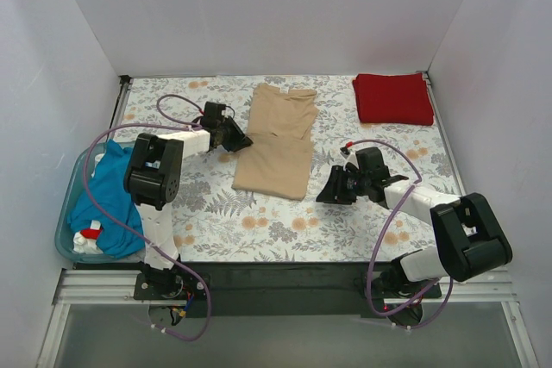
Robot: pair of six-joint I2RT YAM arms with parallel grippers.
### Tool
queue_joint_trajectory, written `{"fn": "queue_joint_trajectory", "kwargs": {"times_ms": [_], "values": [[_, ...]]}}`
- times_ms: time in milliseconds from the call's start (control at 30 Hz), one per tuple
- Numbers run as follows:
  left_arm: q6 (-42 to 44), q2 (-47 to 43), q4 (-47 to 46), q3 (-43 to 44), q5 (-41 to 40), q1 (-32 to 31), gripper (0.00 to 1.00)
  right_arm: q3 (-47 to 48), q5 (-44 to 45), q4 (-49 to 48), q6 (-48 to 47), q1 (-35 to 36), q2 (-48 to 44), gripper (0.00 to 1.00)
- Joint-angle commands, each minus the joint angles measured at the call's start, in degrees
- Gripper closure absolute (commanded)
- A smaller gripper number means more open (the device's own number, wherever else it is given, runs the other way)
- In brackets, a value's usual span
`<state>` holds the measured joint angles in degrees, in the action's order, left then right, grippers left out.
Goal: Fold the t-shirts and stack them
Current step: Fold the tshirt
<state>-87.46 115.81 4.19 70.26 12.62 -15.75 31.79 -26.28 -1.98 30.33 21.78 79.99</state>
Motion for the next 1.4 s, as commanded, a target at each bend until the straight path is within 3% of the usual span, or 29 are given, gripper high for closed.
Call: {"fn": "queue_joint_trajectory", "kwargs": {"times_ms": [0, 267, 433, 600, 767, 967, 1367], "values": [[0.54, 0.56, -0.93, -0.20, 0.56, 0.37, 0.85, -1.03, -0.61, 0.05, 0.26, 0.19, -2.03, 0.56], [1.06, -10.68, -1.46, -2.93, 3.99, 0.45, 0.73, 0.37, -0.44, -1.10, 2.27, 1.33, -0.71, 0.55], [-0.87, -21.21, 9.31, -8.46, -4.69, 0.45, 0.71, 2.22, 1.41, -2.68, 5.09, 4.66, 2.89, 0.55], [0.00, -29.66, 13.13, -20.14, -7.53, 0.45, 0.67, 2.22, 6.05, -6.28, 9.39, 7.04, 4.04, 0.49], [1.94, -35.47, 10.59, -29.20, -2.35, 0.45, 0.59, 1.61, 10.10, -9.35, 12.30, 7.75, 4.48, 0.46], [2.12, -35.22, 4.78, -35.19, 3.02, 0.45, 0.53, 1.61, 11.95, -11.73, 15.02, 8.10, 6.15, 0.47], [1.15, -30.47, 2.76, -35.11, -5.15, 0.45, 0.59, 2.22, 13.36, -12.26, 16.34, 9.86, 9.57, 0.49]]}}
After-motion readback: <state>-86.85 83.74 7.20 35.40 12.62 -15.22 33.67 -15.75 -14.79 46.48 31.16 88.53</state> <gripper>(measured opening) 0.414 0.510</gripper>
